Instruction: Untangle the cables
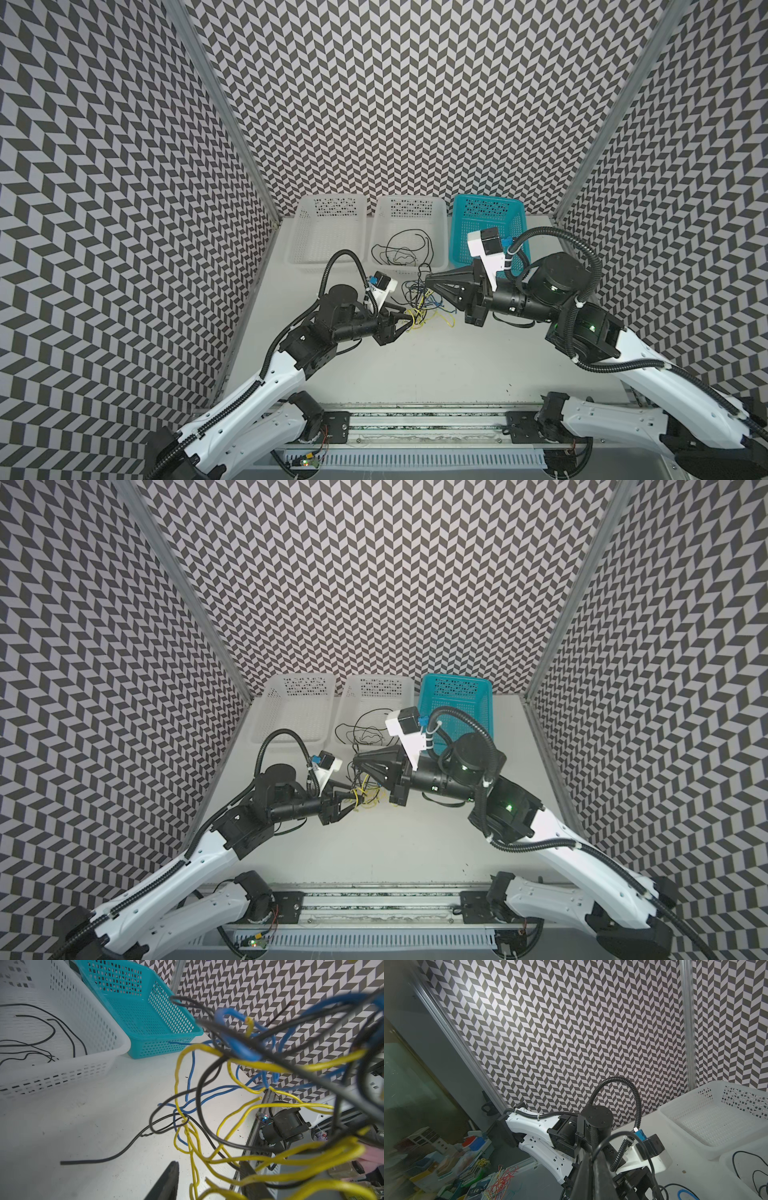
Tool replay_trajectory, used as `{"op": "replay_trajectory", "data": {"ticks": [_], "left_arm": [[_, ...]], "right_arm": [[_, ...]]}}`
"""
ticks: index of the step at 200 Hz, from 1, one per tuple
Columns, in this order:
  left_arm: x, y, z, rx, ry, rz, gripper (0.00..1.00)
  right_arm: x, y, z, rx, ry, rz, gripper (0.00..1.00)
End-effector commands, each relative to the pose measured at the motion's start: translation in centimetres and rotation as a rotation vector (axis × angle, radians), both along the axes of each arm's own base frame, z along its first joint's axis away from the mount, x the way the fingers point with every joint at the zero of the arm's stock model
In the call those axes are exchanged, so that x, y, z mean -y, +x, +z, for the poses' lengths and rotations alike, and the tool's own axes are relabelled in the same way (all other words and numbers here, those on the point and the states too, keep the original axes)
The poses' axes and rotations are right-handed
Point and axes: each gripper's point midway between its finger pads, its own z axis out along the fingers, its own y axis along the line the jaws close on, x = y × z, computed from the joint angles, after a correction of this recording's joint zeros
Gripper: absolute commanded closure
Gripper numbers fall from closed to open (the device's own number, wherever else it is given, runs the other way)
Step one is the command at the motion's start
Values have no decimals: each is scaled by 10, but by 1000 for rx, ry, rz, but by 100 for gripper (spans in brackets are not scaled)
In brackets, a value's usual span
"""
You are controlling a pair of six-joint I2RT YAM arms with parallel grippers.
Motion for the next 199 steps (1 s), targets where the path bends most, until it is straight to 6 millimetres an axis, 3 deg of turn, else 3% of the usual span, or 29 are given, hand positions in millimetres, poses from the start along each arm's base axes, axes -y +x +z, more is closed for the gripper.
{"op": "replay_trajectory", "data": {"ticks": [1, 19, 50, 106, 146, 168, 199], "left_arm": [[0, -2, 10, 13, -6, -13, 58], [0, -1, 6, 5, 6, -8, 69], [0, 3, -1, -20, 44, 5, 100], [-3, 12, -16, -66, 119, 48, 100], [-5, 16, -25, -96, 167, 67, 100], [-4, 17, -27, -109, 180, 64, 100], [-1, 11, -29, -114, 178, 34, 100]], "right_arm": [[15, -21, 44, 95, 117, 29, 100], [21, -27, 53, 116, 125, 25, 100], [39, -34, 72, 162, 149, -13, 100], [82, -38, 92, 230, 182, -176, 100], [139, -41, 112, 279, 258, -379, 100], [171, -29, 110, 269, 270, -552, 100], [194, -8, 93, 212, 227, -731, 100]]}}
